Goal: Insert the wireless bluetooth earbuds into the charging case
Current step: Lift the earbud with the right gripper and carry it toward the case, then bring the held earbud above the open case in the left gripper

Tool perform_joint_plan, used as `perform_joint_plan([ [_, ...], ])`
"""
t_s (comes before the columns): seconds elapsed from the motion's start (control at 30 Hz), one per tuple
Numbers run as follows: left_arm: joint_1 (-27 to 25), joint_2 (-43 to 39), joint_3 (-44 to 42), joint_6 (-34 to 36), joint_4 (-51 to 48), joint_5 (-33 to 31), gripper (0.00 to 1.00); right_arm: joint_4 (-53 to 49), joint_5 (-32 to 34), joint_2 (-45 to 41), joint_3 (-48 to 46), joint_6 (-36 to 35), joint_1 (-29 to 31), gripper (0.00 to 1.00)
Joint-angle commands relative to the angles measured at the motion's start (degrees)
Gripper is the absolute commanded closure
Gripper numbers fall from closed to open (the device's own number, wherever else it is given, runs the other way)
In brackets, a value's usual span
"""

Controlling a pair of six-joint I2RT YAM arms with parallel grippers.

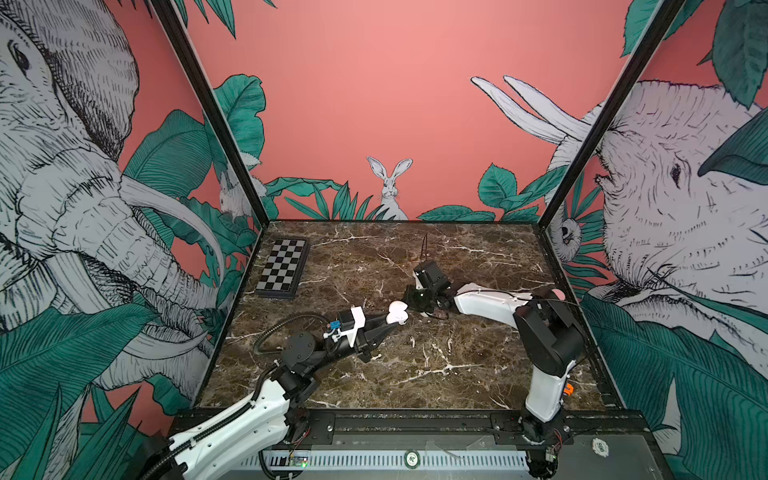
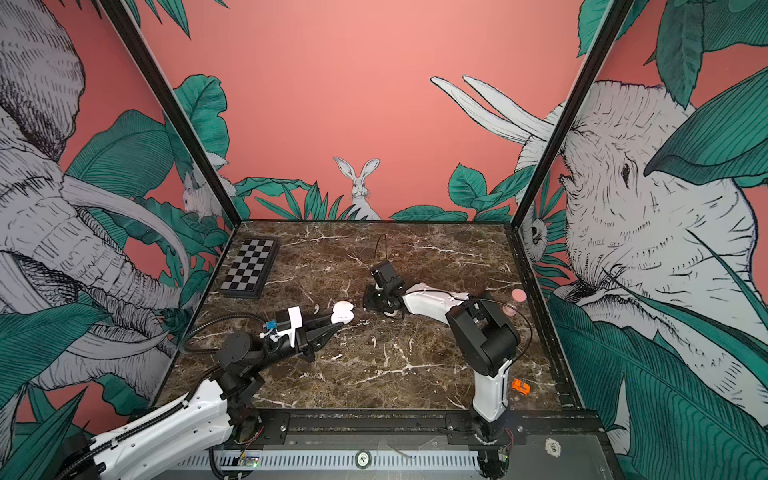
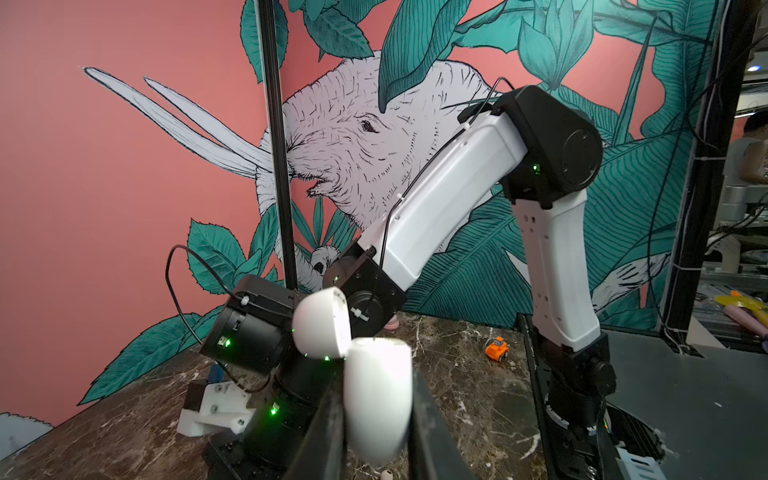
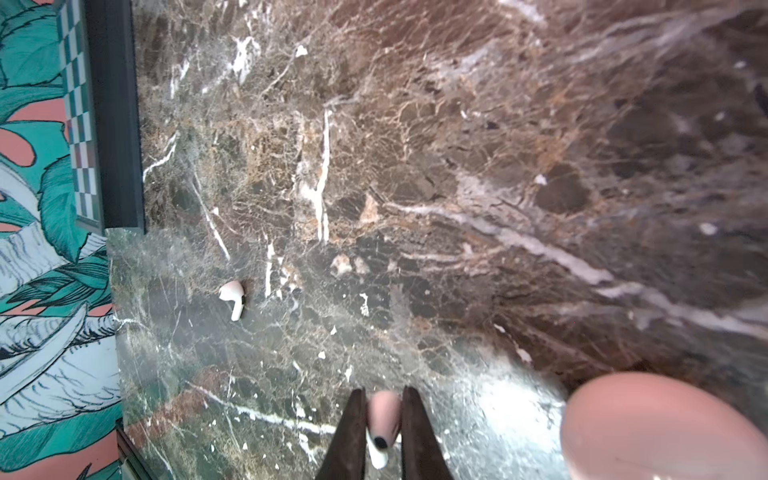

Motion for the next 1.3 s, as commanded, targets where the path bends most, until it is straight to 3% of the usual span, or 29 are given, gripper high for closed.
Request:
perform_joint_plan([
  [0.0, -0.6, 3.5, -3.4, -1.3, 12.8, -3.5, 1.0, 1.7, 0.9, -2.6, -1.3, -1.6, -0.5, 0.86],
  [0.3, -0.7, 11.6, -6.6, -2.7, 27.4, -5.6, 1.0, 6.1, 1.4, -6.7, -6.1, -2.2, -0.6, 0.87],
  [1.27, -0.6, 13.8, -7.4, -4.7, 30.3, -10.7, 1.0, 6.7, 2.8, -19.7, -12.0, -2.9, -0.7, 0.87],
])
